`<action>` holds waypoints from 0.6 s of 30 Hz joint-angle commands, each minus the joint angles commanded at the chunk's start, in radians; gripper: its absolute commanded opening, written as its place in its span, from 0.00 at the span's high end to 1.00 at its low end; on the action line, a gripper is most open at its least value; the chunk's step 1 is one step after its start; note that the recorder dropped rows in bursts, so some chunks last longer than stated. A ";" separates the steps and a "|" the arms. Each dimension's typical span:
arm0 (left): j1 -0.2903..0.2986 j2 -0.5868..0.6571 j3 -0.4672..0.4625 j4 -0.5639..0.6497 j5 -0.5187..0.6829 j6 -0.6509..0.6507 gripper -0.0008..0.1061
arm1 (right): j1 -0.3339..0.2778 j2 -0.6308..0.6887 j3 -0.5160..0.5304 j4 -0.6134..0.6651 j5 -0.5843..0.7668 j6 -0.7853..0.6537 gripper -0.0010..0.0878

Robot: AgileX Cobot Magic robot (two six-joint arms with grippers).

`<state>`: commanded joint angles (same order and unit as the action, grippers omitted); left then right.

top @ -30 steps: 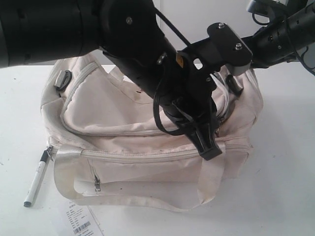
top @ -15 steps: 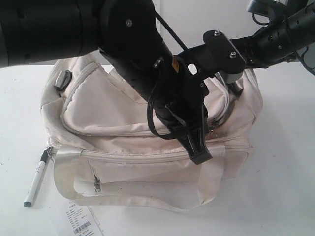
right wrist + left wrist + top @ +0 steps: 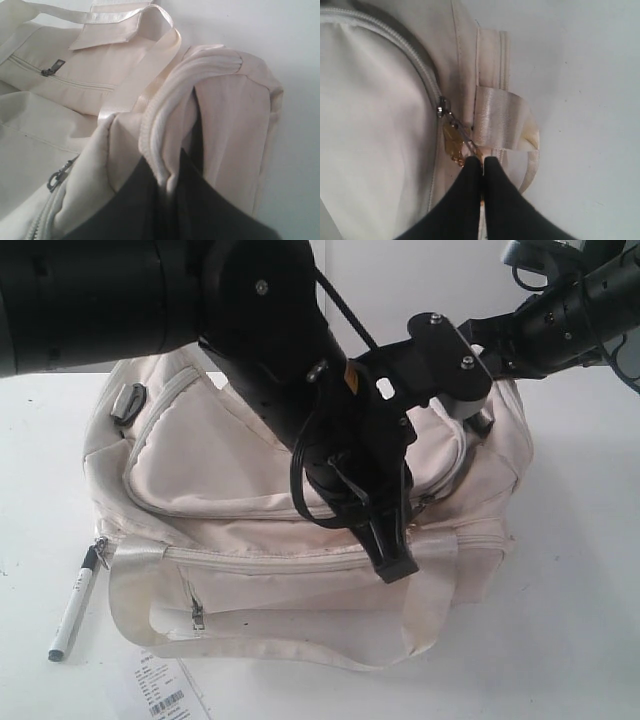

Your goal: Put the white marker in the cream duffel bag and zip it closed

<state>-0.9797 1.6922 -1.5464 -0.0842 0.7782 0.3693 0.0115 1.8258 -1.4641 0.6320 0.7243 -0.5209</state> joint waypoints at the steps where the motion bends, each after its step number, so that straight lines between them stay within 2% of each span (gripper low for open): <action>1: 0.000 0.000 0.000 0.000 0.002 0.000 0.99 | 0.000 0.000 0.000 0.000 0.000 0.000 0.99; 18: 0.000 -0.009 0.000 0.053 0.023 0.000 0.99 | 0.000 0.000 0.000 0.000 0.000 0.000 0.99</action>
<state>-0.9797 1.6836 -1.5464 -0.0317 0.8008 0.3693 0.0115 1.8258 -1.4641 0.6320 0.7243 -0.5209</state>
